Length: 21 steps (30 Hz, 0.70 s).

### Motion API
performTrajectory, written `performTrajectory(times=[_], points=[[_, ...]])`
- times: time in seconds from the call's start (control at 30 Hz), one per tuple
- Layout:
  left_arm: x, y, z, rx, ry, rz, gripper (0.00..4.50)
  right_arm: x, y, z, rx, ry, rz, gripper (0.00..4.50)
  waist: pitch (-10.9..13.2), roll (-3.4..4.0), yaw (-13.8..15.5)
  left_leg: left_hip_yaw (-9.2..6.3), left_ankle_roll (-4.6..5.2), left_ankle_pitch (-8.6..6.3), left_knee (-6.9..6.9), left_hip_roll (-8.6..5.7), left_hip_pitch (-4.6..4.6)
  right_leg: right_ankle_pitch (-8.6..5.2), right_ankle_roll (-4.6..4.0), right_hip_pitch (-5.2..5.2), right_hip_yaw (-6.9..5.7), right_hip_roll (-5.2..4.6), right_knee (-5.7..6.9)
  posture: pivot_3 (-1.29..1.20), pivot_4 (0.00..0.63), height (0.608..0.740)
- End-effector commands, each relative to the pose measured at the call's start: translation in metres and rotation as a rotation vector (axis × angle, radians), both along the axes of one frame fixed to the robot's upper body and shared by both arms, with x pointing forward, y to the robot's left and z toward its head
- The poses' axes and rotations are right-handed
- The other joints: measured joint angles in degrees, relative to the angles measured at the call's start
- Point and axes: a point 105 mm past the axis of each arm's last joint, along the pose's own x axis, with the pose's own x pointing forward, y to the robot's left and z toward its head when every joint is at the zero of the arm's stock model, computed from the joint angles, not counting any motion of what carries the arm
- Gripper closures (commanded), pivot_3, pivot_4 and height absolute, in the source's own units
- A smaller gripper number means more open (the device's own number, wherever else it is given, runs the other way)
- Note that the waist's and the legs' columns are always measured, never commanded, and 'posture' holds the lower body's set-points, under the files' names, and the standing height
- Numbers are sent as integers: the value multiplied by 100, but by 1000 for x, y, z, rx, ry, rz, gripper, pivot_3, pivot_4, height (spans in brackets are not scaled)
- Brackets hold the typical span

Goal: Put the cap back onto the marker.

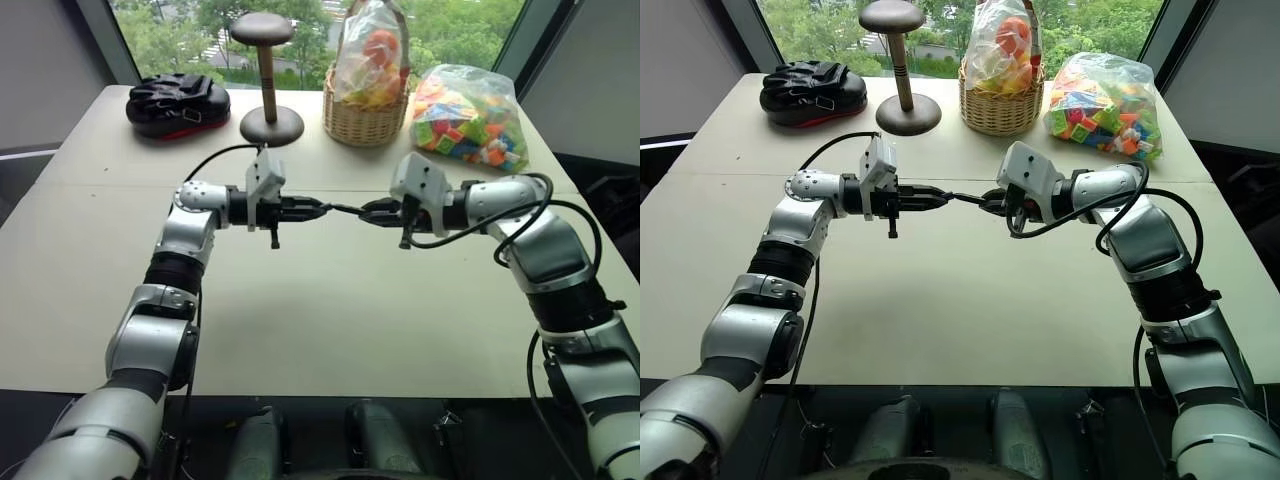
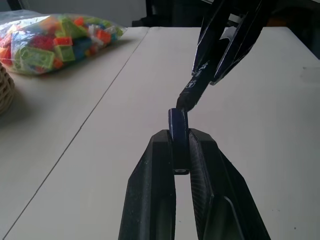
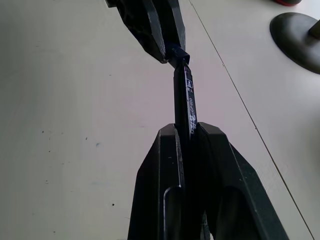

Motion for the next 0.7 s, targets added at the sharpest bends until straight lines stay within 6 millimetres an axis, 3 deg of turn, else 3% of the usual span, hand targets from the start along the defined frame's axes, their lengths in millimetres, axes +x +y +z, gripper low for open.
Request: performTrajectory(times=[0.03,0.5,0.7], points=[[-6,-10,7,53,-53,-84,4462,-8,17,15,-13,-69,107,4500,0,0,-1,0,0,0,0,0,0,0,0,0,0,0,0,0,150,740],[-13,-18,3,246,-22,-234,4462,8,26,17,-177,-258,173,4500,1,2,-6,1,0,0,0,-1,-1,0,0,0,0,4,-1,0,150,740],[-15,-39,7,199,-59,-251,4462,3,44,20,-151,-293,200,4500,2,3,-5,0,-1,1,0,0,-1,0,0,0,0,4,1,0,150,740]])
